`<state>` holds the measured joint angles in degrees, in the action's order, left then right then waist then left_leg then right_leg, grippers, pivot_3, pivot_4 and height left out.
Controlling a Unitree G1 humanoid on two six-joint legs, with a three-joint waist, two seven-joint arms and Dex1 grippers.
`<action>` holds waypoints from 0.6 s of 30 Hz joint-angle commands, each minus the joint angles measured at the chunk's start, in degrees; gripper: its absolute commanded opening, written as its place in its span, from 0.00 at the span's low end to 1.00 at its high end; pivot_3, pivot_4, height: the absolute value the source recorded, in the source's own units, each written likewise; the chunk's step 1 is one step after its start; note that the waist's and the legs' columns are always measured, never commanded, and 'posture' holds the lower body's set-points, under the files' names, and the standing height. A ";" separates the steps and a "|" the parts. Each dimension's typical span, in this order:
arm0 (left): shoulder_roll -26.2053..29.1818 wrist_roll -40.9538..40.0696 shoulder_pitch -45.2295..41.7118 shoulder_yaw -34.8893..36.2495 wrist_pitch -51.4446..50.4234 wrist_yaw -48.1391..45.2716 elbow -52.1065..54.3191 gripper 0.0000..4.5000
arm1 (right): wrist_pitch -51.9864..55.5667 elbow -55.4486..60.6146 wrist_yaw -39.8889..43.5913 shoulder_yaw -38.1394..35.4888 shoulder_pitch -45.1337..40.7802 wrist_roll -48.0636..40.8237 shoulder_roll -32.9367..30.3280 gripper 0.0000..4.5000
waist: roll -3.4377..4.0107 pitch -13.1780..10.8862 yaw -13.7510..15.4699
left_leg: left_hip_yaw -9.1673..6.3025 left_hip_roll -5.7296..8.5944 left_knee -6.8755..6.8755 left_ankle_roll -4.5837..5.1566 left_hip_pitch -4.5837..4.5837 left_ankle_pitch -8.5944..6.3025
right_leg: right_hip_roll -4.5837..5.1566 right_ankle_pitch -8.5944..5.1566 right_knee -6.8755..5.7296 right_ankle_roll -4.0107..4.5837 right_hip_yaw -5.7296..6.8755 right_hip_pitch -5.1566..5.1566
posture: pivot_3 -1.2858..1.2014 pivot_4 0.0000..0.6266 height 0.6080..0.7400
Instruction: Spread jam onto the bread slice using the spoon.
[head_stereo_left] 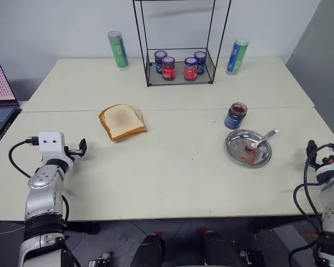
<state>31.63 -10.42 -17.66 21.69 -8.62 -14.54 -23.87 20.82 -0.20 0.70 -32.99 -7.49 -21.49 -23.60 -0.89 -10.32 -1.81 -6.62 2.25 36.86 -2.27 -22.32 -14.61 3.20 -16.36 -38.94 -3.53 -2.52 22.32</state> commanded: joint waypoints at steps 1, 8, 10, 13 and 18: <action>2.35 -0.66 0.70 1.40 -0.59 -0.98 2.99 1.00 | 0.48 4.16 0.43 -0.22 -1.05 -0.22 -1.66 0.99 | 0.00 0.00 0.00 | 0.00 0.00 0.00 0.00 0.00 0.00 | 0.00 0.00 0.00 0.00 0.00 0.00 | 0.52 0.24 1.00; 12.58 -5.65 0.52 -3.06 -3.76 -21.97 11.70 1.00 | 17.61 20.88 16.60 10.60 -7.03 -15.58 -9.85 0.99 | 0.05 -0.03 -0.37 | 0.01 -0.07 -0.03 0.00 0.00 0.00 | -0.06 0.00 -0.03 0.01 -0.01 0.04 | 0.52 0.24 1.00; 14.86 -4.17 -1.89 -7.58 -3.21 -27.50 10.85 1.00 | 23.34 24.70 21.82 15.69 -8.74 -20.81 -12.15 0.99 | 0.05 -0.03 -0.42 | -0.06 -0.08 -0.04 0.00 -0.01 0.00 | -0.07 -0.01 0.01 0.02 0.05 0.00 | 0.52 0.24 1.00; 15.18 -1.21 -7.24 -14.01 -1.04 -33.19 6.30 1.00 | 28.47 27.41 26.35 21.72 -11.85 -25.88 -12.81 0.99 | 0.04 -0.02 0.22 | -0.20 -0.03 -0.02 0.01 -0.02 0.00 | -0.04 -0.01 0.10 0.02 0.17 -0.09 | 0.52 0.24 1.00; 11.65 4.06 -18.04 -21.52 5.33 -38.07 -8.64 1.00 | 30.83 26.37 29.25 29.00 -16.41 -27.52 -9.61 0.99 | -0.04 -0.07 0.22 | -0.28 0.07 0.08 0.01 -0.19 0.00 | 0.01 -0.01 0.10 0.01 0.22 -0.01 | 0.52 0.24 1.00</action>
<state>43.25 -8.11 -32.63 1.12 -6.49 -51.39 -29.03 51.56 25.00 28.55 -5.35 -22.24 -48.10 -33.68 -0.93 -10.39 -1.59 -6.90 2.36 36.95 -2.26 -22.50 -14.62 3.17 -16.36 -38.84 -3.52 -2.27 22.33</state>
